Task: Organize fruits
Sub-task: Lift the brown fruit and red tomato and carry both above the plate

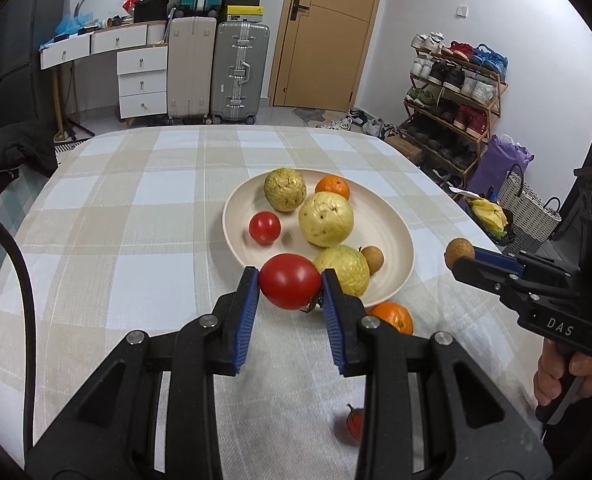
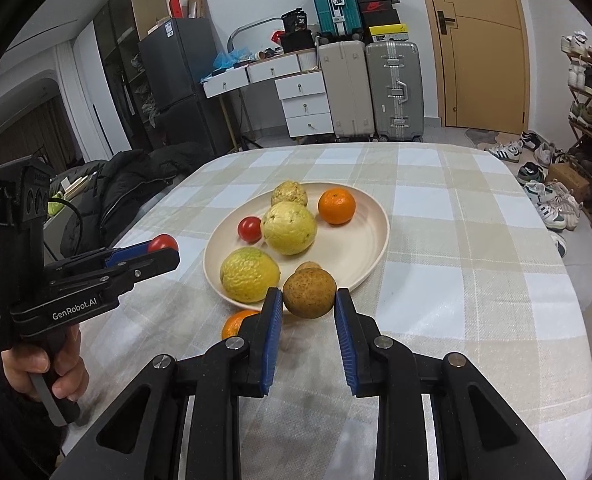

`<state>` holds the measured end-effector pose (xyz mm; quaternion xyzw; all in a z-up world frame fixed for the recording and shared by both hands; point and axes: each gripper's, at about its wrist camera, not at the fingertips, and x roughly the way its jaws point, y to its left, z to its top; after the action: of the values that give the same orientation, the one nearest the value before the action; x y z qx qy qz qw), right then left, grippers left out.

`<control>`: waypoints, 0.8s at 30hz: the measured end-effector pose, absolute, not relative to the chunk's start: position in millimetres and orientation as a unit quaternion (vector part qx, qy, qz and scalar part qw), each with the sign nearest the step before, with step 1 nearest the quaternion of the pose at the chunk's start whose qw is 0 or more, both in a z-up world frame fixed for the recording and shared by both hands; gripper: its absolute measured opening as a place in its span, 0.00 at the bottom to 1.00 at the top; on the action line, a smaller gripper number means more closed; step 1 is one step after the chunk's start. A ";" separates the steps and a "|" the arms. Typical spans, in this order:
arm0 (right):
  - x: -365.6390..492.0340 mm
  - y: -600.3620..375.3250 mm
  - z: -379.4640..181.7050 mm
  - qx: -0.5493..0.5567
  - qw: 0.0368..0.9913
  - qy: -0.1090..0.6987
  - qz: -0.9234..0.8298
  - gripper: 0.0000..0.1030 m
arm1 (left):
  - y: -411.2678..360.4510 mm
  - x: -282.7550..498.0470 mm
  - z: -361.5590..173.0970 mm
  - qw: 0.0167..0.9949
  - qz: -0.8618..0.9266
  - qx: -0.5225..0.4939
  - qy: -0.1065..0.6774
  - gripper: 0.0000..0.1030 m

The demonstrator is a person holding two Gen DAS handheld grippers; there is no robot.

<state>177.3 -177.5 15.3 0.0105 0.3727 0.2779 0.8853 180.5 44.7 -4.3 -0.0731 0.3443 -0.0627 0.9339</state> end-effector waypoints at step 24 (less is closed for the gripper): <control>214.7 -174.9 2.3 0.042 0.887 0.379 0.260 0.26 | 43.7 233.3 -21.8 0.932 -0.047 -0.068 0.352 0.28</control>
<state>214.7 -174.9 2.3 0.0425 0.3785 0.2599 0.8873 233.3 43.7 -21.8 -0.0676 0.3524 -0.0474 0.9322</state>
